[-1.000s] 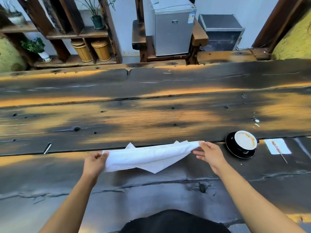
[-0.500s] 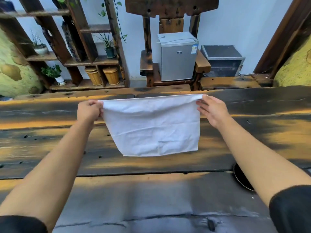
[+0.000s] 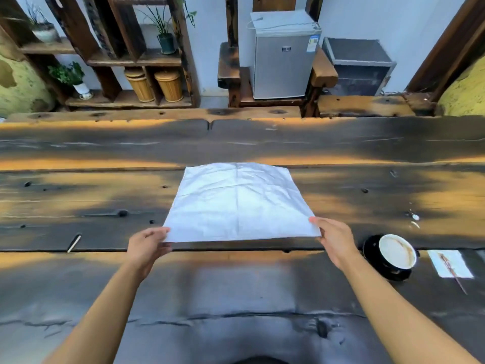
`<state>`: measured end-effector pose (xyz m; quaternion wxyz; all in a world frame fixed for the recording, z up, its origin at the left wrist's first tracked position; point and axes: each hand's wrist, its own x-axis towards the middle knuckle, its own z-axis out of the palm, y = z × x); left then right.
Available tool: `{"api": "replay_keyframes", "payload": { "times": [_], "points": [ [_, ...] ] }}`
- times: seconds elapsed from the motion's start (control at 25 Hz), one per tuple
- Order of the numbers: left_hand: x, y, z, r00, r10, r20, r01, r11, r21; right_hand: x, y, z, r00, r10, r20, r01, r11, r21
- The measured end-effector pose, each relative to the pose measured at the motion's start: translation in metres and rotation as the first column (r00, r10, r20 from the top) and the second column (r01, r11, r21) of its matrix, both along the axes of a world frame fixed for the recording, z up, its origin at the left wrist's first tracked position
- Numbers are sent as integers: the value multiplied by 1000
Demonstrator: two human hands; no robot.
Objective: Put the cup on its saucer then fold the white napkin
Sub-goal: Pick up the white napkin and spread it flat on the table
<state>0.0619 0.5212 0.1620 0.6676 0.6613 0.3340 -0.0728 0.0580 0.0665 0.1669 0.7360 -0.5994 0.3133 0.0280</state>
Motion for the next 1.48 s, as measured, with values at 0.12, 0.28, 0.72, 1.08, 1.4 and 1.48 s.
{"api": "replay_keyframes", "payload": {
  "times": [0.12,0.28,0.72,1.08,1.4,1.48],
  "points": [
    [-50,-2,-71,967,-75,-244,104,988,112,-51,6,-67,973,102,-209,-129,985,-115],
    [-108,-14,-122,906,-50,-421,133,976,171,-112,7,-117,894,130,-429,-249,940,-233],
    [-146,-18,-124,821,-265,-506,566,492,661,-140,19,-106,704,280,-653,-705,382,-597],
    [0,-42,-139,774,-577,-261,451,213,867,9,177,-132,678,657,-330,-478,53,-877],
    [78,-28,-187,633,-686,-360,527,40,849,92,287,-187,480,752,-452,-507,-182,-842],
    [78,-26,-195,648,-667,-368,506,15,863,93,278,-198,488,752,-443,-477,-195,-857]
  ]
}}
